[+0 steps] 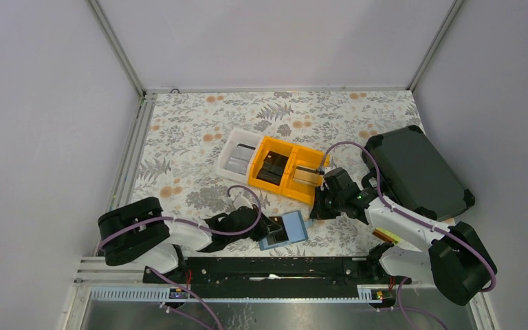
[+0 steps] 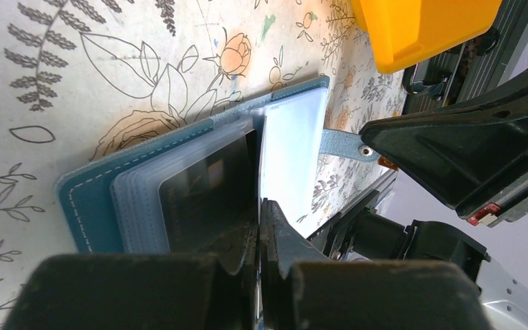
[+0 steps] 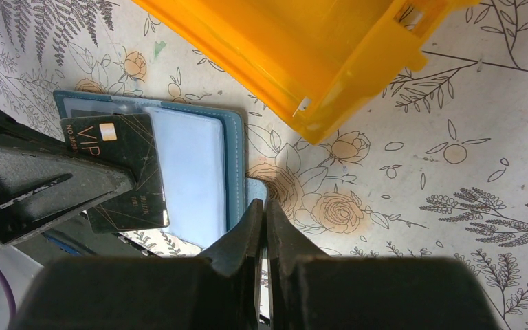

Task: Put the credit cards into the card holder
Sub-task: Insert the credit card into the card holder.

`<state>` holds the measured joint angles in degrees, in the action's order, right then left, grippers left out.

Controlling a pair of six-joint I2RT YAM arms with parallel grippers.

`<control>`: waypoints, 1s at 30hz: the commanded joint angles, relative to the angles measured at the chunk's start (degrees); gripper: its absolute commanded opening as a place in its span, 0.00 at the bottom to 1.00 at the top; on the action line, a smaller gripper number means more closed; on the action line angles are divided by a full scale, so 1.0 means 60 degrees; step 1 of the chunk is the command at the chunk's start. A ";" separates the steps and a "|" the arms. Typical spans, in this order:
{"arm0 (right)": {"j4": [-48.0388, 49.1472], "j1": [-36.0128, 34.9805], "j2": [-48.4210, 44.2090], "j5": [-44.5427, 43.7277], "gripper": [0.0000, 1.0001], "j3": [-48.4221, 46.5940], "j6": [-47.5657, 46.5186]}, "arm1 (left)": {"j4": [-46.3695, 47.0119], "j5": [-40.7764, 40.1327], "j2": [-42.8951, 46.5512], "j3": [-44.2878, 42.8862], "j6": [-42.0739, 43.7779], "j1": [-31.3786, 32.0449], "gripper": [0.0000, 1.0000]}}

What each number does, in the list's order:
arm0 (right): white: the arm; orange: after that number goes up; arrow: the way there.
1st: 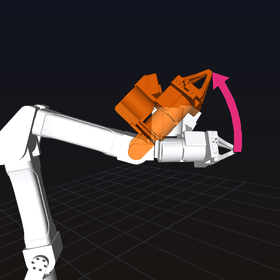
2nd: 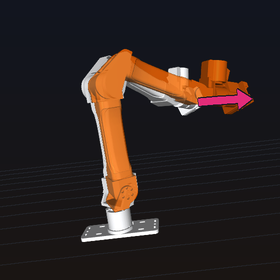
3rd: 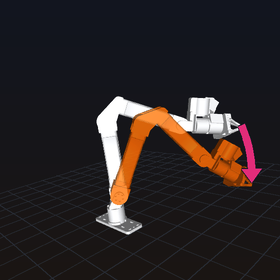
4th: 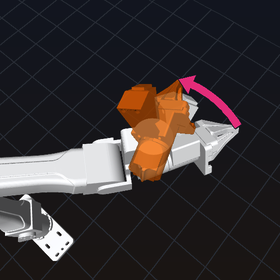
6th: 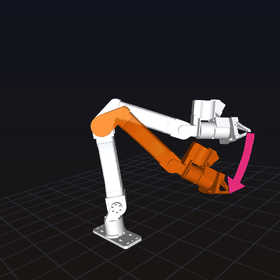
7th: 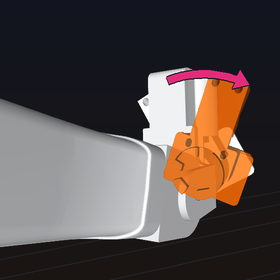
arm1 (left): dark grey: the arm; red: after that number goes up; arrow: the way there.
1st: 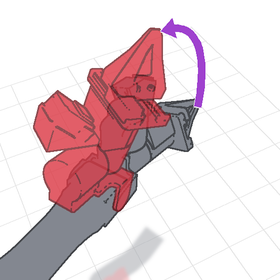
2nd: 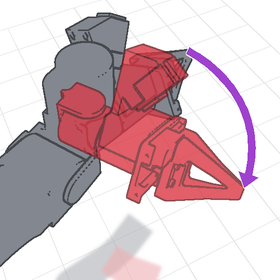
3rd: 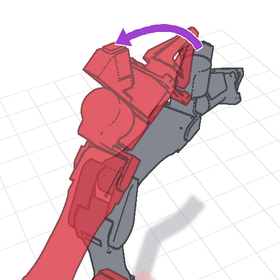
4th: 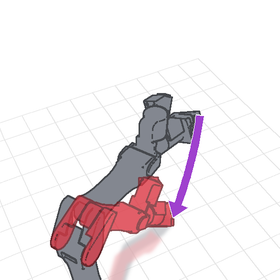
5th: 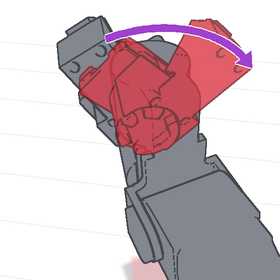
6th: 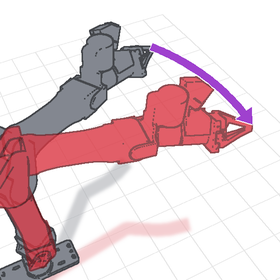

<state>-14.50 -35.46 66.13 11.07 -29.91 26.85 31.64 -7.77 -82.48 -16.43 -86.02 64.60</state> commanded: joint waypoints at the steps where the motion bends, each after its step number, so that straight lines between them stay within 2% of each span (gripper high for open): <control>1: 0.0101 -0.0014 -0.0097 -0.0128 0.03 0.0006 0.0064 | 0.0051 -0.0130 -0.0280 -0.0293 -0.0078 0.0073 0.00; 16: 0.0103 -0.0019 -0.0089 -0.0145 0.03 -0.0012 0.0041 | 0.0713 0.0210 -0.0848 -0.0324 -0.0078 0.0117 0.00; 26: 0.0103 -0.0022 -0.0074 -0.0164 0.02 -0.0027 0.0037 | 0.0632 0.0532 -0.1101 -0.0679 0.0094 0.0103 0.00; 30: 0.0099 -0.0021 -0.0092 -0.0146 0.02 -0.0016 0.0043 | -0.0802 0.0142 -0.0316 -0.1060 0.0558 0.0117 0.15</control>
<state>-14.50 -35.46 66.13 11.03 -29.91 26.85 33.85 -5.85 -87.83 -19.64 -85.30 64.86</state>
